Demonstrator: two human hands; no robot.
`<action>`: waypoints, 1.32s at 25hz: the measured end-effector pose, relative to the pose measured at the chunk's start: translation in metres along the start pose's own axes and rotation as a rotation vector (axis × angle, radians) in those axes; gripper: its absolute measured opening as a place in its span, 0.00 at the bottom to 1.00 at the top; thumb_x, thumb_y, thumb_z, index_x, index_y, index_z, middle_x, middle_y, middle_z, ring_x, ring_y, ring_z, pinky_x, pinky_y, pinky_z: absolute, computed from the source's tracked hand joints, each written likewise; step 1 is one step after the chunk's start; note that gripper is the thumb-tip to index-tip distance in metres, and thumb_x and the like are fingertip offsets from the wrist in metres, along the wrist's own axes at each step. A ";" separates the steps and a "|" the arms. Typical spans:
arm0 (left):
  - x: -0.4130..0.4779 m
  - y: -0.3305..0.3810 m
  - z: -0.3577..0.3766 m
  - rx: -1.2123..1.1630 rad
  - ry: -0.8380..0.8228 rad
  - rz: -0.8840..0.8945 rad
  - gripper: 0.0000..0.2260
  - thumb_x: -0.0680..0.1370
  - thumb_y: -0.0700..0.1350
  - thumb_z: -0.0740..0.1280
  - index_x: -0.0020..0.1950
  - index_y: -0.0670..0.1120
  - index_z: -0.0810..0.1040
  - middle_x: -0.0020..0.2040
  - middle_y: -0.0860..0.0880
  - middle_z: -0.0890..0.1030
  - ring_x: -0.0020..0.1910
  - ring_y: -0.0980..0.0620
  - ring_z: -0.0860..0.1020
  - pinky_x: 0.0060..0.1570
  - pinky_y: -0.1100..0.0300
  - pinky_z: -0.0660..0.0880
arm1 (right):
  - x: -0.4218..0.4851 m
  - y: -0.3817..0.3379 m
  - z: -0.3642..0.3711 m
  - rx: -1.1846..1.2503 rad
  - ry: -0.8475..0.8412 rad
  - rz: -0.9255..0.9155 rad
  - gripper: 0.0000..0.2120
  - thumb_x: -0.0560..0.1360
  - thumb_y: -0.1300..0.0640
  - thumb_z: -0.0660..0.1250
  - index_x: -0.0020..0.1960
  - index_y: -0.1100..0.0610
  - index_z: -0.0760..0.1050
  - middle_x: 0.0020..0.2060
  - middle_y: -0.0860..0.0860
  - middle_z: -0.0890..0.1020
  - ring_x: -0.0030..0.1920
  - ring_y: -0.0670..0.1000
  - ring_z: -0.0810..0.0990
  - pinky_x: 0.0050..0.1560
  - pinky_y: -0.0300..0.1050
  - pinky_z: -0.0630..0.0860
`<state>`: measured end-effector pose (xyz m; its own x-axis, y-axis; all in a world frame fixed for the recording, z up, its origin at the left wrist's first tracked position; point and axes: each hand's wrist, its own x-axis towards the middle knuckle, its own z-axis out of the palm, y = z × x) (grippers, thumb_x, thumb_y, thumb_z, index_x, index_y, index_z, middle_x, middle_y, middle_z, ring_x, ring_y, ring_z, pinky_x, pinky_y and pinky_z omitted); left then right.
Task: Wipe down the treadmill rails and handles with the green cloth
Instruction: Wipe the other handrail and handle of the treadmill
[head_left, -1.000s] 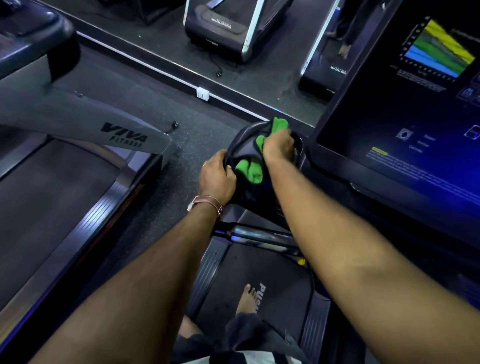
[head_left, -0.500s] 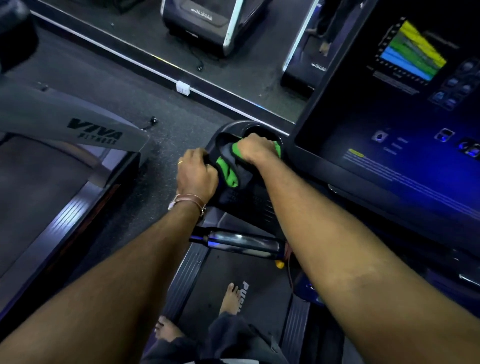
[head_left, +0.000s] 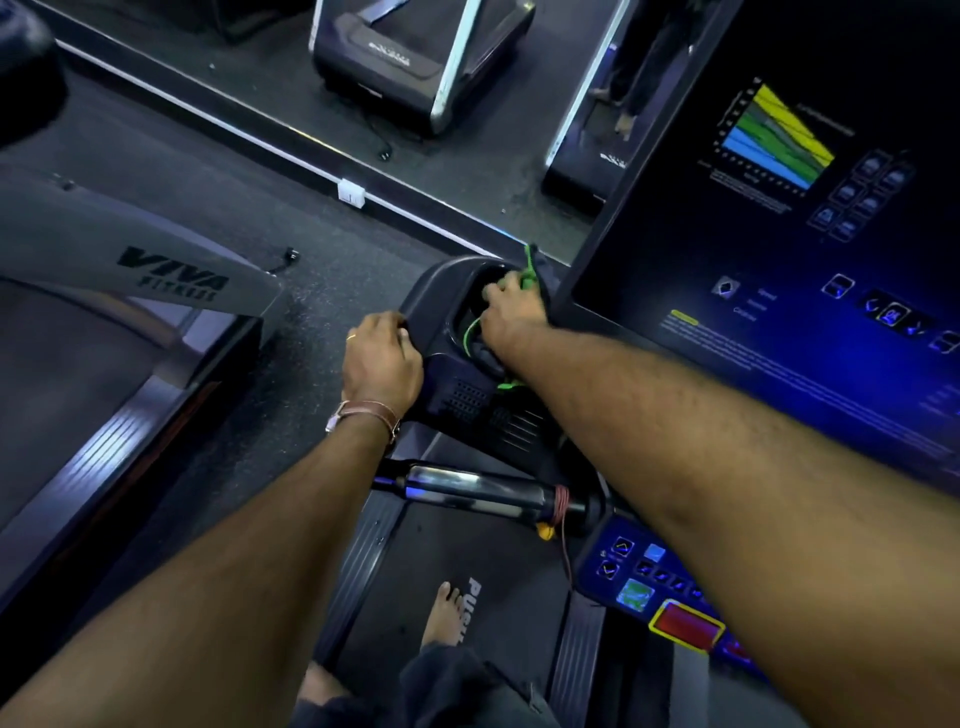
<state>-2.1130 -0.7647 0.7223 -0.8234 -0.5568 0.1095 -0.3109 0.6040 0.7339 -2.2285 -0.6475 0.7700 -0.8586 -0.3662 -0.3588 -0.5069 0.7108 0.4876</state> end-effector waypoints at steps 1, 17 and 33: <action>-0.001 0.000 -0.001 -0.006 -0.008 -0.002 0.11 0.78 0.40 0.60 0.56 0.41 0.78 0.56 0.40 0.79 0.54 0.40 0.75 0.54 0.51 0.70 | 0.001 0.002 -0.007 0.086 -0.074 0.019 0.20 0.82 0.50 0.56 0.71 0.52 0.70 0.71 0.53 0.69 0.72 0.61 0.63 0.69 0.55 0.61; 0.002 -0.003 0.000 -0.102 0.083 -0.042 0.11 0.80 0.40 0.58 0.44 0.37 0.77 0.44 0.38 0.80 0.44 0.38 0.75 0.44 0.51 0.67 | -0.010 -0.026 0.007 0.719 0.788 0.466 0.16 0.74 0.66 0.64 0.61 0.57 0.74 0.70 0.62 0.63 0.72 0.65 0.60 0.69 0.58 0.66; -0.001 -0.002 0.002 -0.095 0.074 -0.023 0.11 0.80 0.44 0.59 0.43 0.41 0.76 0.43 0.43 0.79 0.41 0.47 0.73 0.41 0.57 0.64 | -0.004 -0.027 0.001 1.251 0.011 0.369 0.47 0.72 0.26 0.55 0.77 0.60 0.57 0.70 0.61 0.71 0.70 0.62 0.70 0.67 0.54 0.67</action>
<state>-2.1129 -0.7641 0.7195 -0.7781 -0.6128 0.1381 -0.2804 0.5356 0.7966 -2.2112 -0.6643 0.7577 -0.9347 -0.0314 -0.3540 0.1663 0.8416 -0.5138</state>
